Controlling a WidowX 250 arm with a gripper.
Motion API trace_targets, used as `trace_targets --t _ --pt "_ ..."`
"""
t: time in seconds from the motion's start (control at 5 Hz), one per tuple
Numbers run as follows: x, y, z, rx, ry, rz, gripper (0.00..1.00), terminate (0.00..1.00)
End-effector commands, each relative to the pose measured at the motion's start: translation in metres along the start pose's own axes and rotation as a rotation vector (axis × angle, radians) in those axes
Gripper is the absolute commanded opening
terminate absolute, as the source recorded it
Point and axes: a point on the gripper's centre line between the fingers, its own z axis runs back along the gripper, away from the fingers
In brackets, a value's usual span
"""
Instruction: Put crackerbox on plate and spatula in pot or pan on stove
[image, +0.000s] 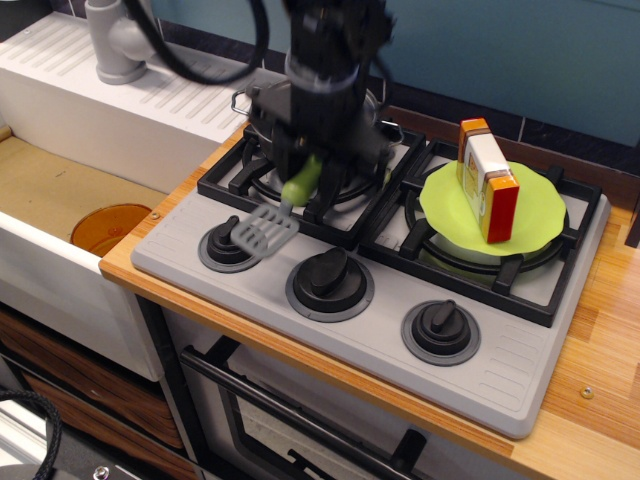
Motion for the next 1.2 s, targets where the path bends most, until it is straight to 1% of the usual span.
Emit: trace_targets --t 0.0,0.2,0.4,0.6,0.8,1.0 --pt "0.046 0.017 0.063 0.011 -0.02 -0.032 0.0 0.0" --pt "0.08 0.035 0.055 -0.01 -0.041 -0.066 0.0 0.0" --pt "0.107 0.044 0.03 -0.029 -0.077 -0.084 0.0 0.0" --pt "0.121 0.044 0.009 -0.054 -0.098 -0.093 0.0 0.0" --pt "0.12 0.038 0.003 -0.042 -0.113 -0.087 1.0 0.0" --pt "0.114 0.03 0.008 -0.028 -0.109 -0.066 1.0 0.0"
